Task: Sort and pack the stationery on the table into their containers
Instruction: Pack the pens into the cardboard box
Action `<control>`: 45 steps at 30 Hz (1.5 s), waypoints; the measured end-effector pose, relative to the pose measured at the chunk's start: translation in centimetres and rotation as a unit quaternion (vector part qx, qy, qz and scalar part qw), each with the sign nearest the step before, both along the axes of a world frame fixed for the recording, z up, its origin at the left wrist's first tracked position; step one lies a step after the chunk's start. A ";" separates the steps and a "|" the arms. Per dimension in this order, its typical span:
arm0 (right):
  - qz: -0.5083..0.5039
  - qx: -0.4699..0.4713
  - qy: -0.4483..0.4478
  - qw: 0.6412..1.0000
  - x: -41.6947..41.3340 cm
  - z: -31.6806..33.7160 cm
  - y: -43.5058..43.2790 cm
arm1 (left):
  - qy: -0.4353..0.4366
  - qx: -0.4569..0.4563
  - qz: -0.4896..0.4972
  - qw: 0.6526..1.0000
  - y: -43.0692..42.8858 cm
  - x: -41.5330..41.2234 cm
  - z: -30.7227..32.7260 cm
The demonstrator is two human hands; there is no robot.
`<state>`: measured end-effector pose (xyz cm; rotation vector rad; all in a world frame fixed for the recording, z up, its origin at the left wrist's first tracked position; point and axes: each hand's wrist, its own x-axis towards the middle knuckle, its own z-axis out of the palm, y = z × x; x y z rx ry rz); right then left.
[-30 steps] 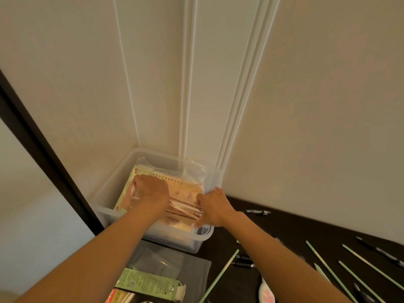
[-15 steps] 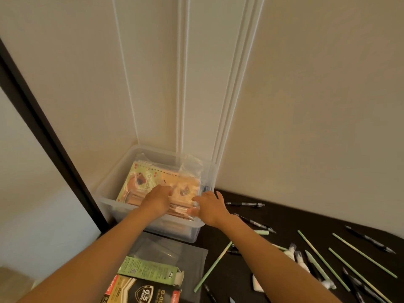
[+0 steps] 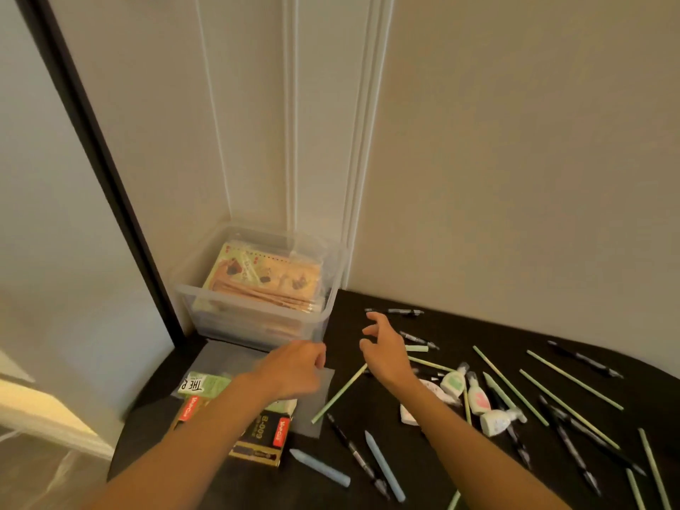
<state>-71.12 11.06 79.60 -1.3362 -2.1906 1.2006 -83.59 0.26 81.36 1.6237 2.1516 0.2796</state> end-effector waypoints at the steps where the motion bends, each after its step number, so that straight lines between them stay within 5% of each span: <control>1: -0.001 -0.008 -0.006 1.000 0.8 -0.7 -0.4 | 0.017 -0.085 -0.022 0.996 -0.5 0.3 -0.8; 4: 0.014 -0.014 -0.009 1.000 3.4 -3.7 -2.3 | 0.086 -0.249 -0.077 0.962 -2.5 1.4 -4.1; 8: 0.009 0.012 0.014 1.000 4.8 -7.2 -4.1 | 0.194 -0.274 -0.099 0.937 -4.3 1.6 -7.2; 15: 0.010 0.072 0.070 0.995 6.0 -10.0 -6.4 | 0.241 -0.145 -0.075 0.957 -6.3 2.5 -9.6; 20: -0.040 0.055 0.119 0.991 8.5 -11.4 -8.6 | 0.195 -0.023 -0.065 0.978 -7.6 5.3 -9.7; 27: -0.023 -0.192 0.201 0.960 12.8 -9.8 -12.0 | 0.148 0.121 -0.067 0.979 -7.2 11.2 -9.2; 37: 0.000 -0.155 0.232 0.960 17.6 -8.6 -11.6 | 0.071 0.181 -0.102 0.976 -6.5 16.9 -8.3; 45: 0.015 -0.198 0.230 0.953 19.0 -8.7 -10.3 | 0.103 0.156 -0.070 0.980 -5.7 17.3 -9.3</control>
